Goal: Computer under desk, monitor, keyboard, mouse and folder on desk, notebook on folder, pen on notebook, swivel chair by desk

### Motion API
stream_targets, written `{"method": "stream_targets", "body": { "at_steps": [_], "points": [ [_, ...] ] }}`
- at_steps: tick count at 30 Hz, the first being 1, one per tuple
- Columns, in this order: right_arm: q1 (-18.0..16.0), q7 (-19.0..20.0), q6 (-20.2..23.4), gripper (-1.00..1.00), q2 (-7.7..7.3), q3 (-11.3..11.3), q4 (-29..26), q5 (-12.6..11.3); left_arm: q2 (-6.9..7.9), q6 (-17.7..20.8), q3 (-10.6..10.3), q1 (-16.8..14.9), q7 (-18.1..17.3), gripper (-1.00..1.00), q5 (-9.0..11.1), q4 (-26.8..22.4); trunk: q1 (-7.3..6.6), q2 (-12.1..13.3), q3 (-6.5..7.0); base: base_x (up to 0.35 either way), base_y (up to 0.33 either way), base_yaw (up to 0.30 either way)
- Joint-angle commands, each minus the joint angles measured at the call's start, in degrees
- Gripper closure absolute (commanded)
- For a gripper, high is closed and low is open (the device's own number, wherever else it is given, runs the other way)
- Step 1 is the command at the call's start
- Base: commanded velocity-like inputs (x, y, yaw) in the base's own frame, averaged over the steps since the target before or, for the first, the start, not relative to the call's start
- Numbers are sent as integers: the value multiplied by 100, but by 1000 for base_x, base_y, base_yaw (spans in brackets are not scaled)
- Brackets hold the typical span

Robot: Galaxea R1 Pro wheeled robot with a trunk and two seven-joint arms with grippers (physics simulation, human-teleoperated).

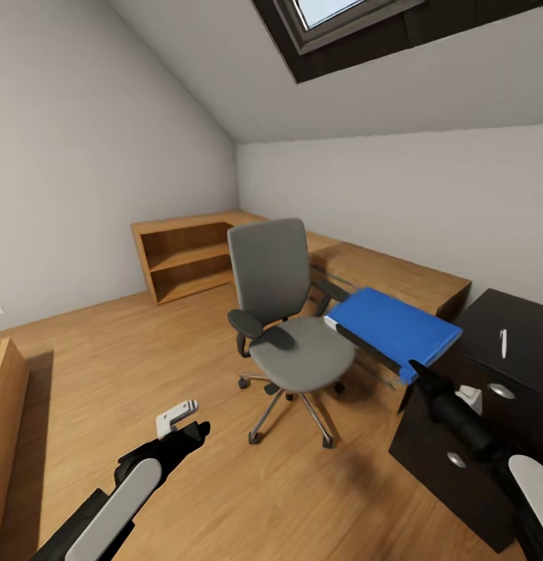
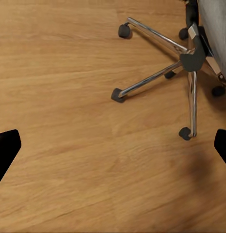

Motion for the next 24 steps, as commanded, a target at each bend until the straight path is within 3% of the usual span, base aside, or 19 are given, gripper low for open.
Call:
{"method": "stream_targets", "body": {
  "at_steps": [1,5,14,19,20,24],
  "points": [
    [2,-47,17,100,3,-56,-13,-76,4,13,-9,-6,37,-100,28,-7,-23,39,13,0,0,0],
    [17,-1,28,100,12,-309,-27,-153,-1,13,-10,-6,33,-100,33,-7,-111,199,84,0,0,0],
    [20,18,29,100,23,-362,-29,-169,-16,13,-19,-6,29,-100,41,21,-309,560,246,0,0,0],
    [20,-36,2,100,58,-329,-37,-170,-3,3,-765,-6,15,-100,-3,812,-418,761,336,0,0,0],
    [20,-93,-16,100,167,-341,-38,-170,-9,3,-825,-6,19,-100,-7,854,-440,801,354,0,0,-58],
    [20,-102,-16,100,188,-342,-36,-170,-19,-1,-854,-6,25,-100,3,861,-528,961,426,0,0,-183]
  ]
}}
